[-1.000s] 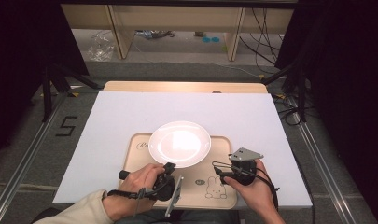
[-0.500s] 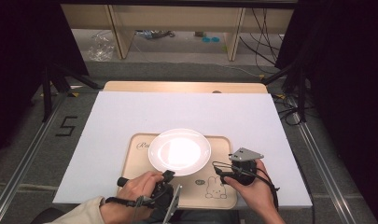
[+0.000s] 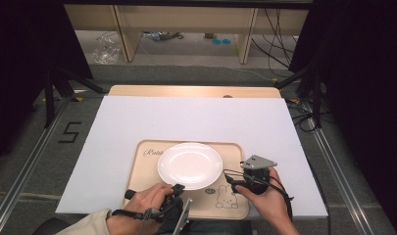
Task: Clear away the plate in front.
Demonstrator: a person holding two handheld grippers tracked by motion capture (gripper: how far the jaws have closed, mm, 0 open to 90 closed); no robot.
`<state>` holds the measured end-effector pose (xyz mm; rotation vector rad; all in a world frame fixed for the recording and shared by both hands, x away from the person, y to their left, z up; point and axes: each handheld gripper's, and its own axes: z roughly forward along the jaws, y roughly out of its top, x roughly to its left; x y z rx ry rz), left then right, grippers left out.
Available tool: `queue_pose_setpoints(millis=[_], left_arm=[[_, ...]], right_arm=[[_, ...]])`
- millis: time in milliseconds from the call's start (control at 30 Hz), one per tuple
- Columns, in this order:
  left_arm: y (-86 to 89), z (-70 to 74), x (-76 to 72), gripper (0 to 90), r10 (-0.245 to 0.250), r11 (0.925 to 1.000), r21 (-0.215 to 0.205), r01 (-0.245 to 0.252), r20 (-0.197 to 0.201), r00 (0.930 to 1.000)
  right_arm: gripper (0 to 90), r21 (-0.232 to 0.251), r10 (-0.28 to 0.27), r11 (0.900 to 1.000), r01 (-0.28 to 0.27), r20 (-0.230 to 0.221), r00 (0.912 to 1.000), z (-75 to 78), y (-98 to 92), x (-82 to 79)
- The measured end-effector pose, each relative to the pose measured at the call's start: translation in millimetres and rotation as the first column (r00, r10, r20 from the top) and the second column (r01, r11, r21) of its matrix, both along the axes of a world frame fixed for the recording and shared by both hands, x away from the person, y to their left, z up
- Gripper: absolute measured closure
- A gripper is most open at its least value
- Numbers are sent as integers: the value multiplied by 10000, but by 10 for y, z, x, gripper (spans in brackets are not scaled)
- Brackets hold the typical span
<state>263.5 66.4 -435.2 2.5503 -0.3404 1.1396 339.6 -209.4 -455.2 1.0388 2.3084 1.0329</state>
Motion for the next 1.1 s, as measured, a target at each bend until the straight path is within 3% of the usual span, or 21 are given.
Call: queue_pose_setpoints(millis=[333, 633, 700, 767, 967, 1033, 1100], left_arm=[[-10, -75, 11, 865, -133, 9999, 43, 134, -337, 9993], [-3, -65, 46, 870, -263, 9995, -176, 248, -920, 9954], [6, -57, 66, 868, -287, 9992, -294, 253, -1222, 9921], [17, -59, 92, 854, -272, 9989, -428, 204, -1637, 9861], [52, -104, 183, 787, -247, 9969, -785, 21, -2872, 9575], [64, -115, 219, 766, -244, 9958, -918, -60, -3272, 9447], [82, -120, 267, 710, -258, 9948, -1006, -132, -3774, 9257]], right_arm=[[287, -12, 31, 10000, -31, 32, 10000, -2, 0, 4], [287, 16, -8, 10000, 8, -5, 10000, -2, 5, 0], [288, 16, 8, 10000, -8, -16, 10000, -3, 6, 0], [287, 14, 6, 10000, -6, -28, 10000, -4, 6, 1], [287, 28, -8, 10000, 8, -31, 10000, -6, 7, 1], [287, 4, 27, 10000, -27, -34, 10000, -5, 4, 1], [287, 4, 24, 10000, -24, -55, 10000, -5, 3, 0]])
